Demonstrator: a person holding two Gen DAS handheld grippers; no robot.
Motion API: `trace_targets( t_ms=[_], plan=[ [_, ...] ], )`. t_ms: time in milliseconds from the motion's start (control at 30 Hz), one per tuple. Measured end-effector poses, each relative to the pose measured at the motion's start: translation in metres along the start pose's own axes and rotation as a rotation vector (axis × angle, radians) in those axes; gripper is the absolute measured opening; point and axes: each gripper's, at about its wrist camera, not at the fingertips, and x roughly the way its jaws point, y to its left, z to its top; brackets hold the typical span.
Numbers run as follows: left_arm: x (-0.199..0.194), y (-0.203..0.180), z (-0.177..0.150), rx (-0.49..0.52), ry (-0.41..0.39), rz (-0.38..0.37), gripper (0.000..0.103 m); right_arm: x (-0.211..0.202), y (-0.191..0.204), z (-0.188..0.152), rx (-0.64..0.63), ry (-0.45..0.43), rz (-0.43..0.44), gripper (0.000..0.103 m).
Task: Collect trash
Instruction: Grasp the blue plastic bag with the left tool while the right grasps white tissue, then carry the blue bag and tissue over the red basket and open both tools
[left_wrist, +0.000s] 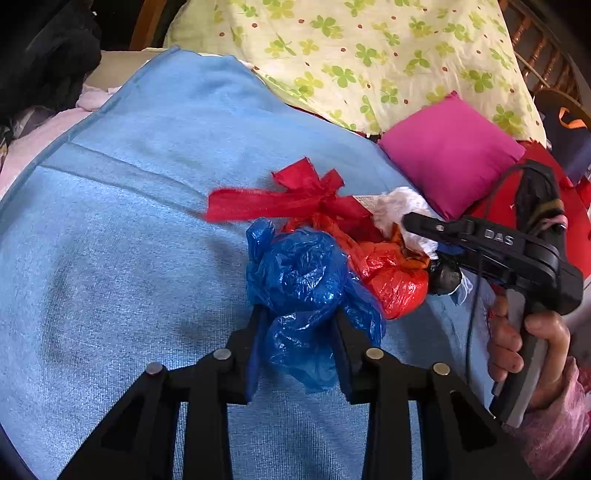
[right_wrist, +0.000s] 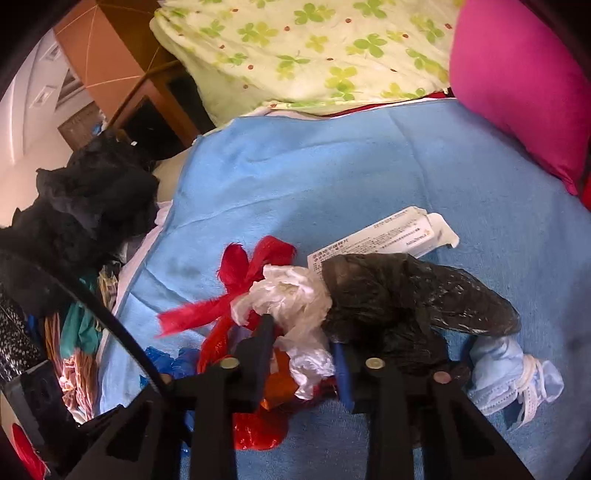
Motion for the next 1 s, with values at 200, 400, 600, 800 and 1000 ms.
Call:
trace_targets(
  t_ms=[200, 400, 600, 800, 1000],
  plan=[
    [-0.015, -0.008, -0.005, 0.056, -0.046, 0.030, 0.014, -0.043, 0.012, -0.010, -0.061, -0.099, 0.049, 0.027],
    [-0.039, -0.016, -0.012, 0.083, -0.102, 0.046, 0.012, -0.093, 0.025, -0.026, -0.148, -0.196, 0.062, 0.027],
    [-0.059, -0.026, -0.024, 0.071, -0.134, 0.034, 0.010, -0.133, 0.021, -0.050, -0.180, -0.267, 0.058, 0.027],
    [-0.050, -0.022, -0.035, 0.024, -0.063, 0.122, 0.042, -0.154, 0.009, -0.069, -0.170, -0.272, 0.056, 0.027],
    [-0.039, -0.024, -0.031, -0.010, -0.065, 0.167, 0.075, -0.153, 0.008, -0.078, -0.181, -0.247, 0.052, 0.027]
  ],
)
